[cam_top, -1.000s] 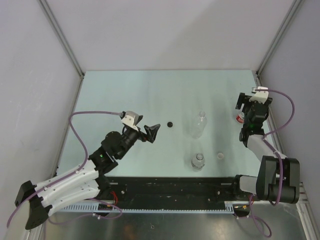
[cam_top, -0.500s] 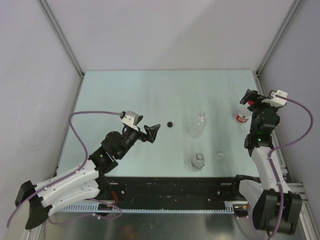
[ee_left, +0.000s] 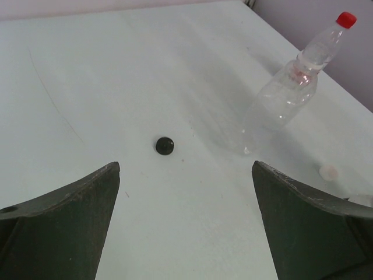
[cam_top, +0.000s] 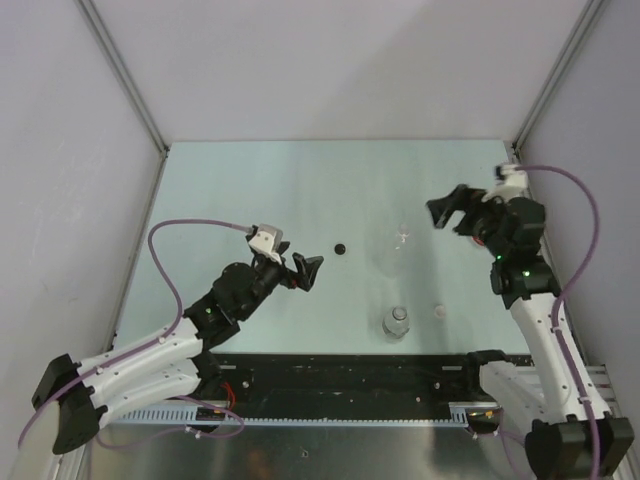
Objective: Screw on the bottle caps
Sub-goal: Pick up the bottle cap from the center of the board.
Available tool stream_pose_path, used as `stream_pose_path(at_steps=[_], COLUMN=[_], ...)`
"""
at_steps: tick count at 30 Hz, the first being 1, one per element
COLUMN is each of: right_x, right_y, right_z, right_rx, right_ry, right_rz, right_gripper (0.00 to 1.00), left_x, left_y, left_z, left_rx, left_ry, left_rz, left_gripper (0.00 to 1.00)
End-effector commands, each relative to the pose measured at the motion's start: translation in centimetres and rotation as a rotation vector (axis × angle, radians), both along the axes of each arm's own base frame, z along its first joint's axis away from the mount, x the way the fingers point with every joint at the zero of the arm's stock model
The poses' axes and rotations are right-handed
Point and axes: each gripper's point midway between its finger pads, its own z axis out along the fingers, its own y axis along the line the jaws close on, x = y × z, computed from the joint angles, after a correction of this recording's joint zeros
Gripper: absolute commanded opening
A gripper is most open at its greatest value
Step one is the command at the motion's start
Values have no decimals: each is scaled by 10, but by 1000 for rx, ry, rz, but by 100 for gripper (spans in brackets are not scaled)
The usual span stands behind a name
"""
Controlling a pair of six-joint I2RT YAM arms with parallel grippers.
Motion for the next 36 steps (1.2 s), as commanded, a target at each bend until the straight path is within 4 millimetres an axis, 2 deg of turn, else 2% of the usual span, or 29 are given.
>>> stream_pose_path(at_steps=[1,3,8,13,17,20,23,28,33,36], right_x=[-41,-47,-44,-34,-29,-26,-27,-33,-39,-43], right_y=[66,80,90,101,112,112,110,104,96,86], right_z=[-19,-24,-23,-22,-33,-37,-37,-33,-23,-18], right_rx=[-63,-137,-289,-382,-433,-457,-457,-437,-401,-379], right_ry=[120,123,75,28,38,47,44,50,39,37], right_rz=[231,239,158,121,139,122,114,102,71,32], right_gripper=[99,99,99,99,99,99,99,99,99,99], left_x=[-6,-10,-26,-33,-34,-32,-26,-9,21,42], left_y=[2,-1,-9,-2,7,15,22,22,5,-10], left_z=[-16,-18,-29,-46,-52,-53,-47,-40,-33,-33], left_rx=[-27,-39,-65,-70,-59,-50,-65,-69,-96,-61], left_ry=[73,97,179,245,264,264,254,295,391,430], left_rz=[9,-10,-82,-67,-32,9,65,154,174,126], left_gripper=[99,99,99,99,99,99,99,100,99,99])
